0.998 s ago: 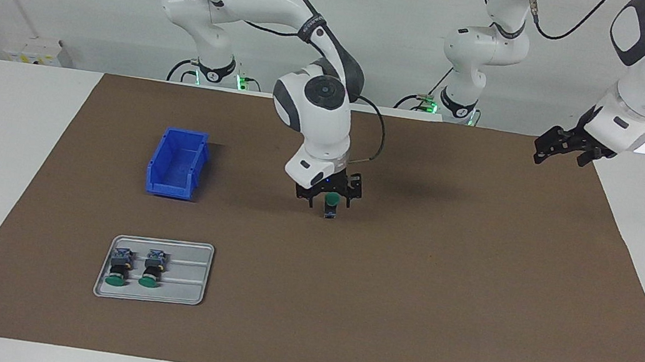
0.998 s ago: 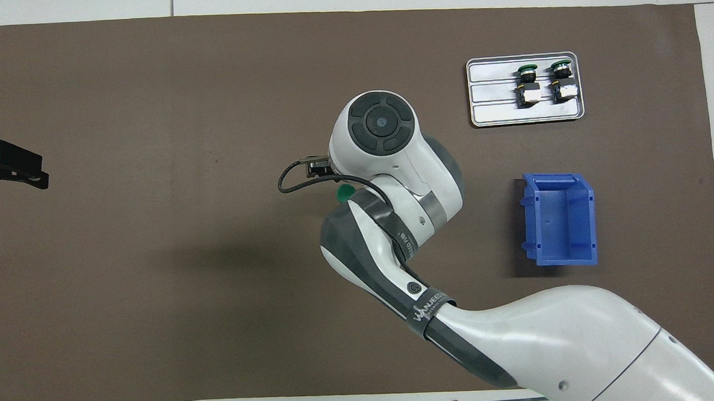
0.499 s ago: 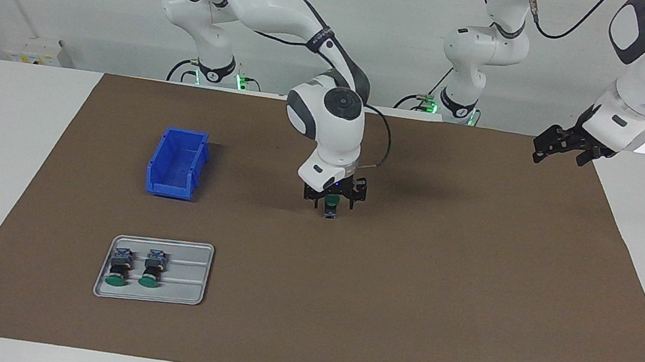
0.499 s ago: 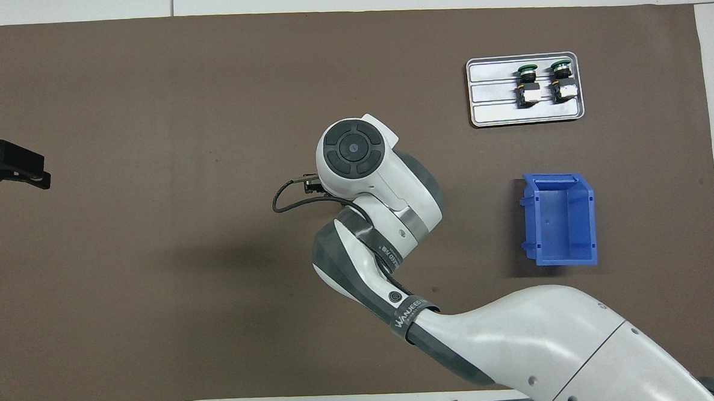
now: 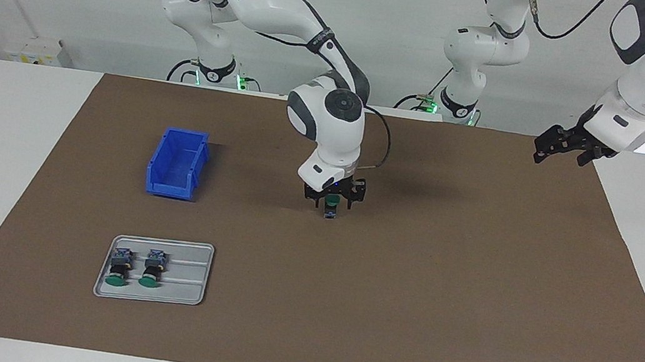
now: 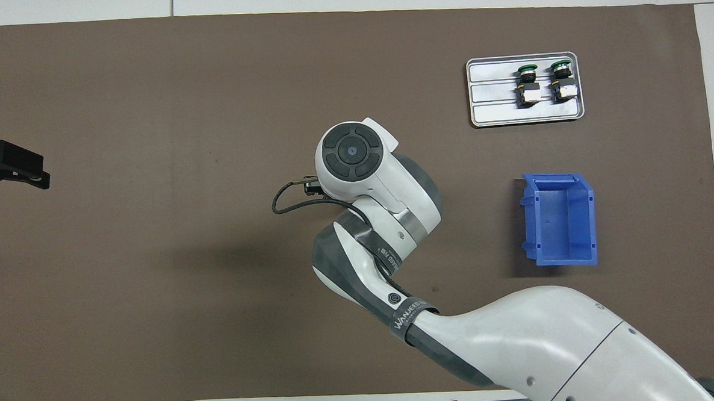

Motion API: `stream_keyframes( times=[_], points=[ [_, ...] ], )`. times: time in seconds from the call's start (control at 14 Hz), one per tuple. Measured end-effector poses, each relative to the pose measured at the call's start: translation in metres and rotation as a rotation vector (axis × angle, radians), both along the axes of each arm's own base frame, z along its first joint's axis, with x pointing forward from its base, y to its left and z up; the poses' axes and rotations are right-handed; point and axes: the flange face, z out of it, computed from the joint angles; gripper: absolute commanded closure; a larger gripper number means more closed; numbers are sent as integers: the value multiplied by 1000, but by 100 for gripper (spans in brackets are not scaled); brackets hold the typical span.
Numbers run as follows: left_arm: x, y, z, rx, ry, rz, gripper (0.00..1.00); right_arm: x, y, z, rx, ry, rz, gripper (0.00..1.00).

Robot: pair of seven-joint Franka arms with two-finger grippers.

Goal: Place and press button with both arms
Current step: 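Lower the right gripper and grasp the green button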

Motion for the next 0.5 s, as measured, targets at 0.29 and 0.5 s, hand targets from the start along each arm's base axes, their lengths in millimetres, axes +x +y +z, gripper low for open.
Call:
stream_keyframes(
  times=[0.29, 0.5],
  points=[
    [0, 0, 0, 0, 0, 0, 0, -1, 0, -3, 1, 0, -3, 61],
    [0, 0, 0, 0, 0, 0, 0, -1, -1, -4, 0, 2, -18, 78]
  ],
)
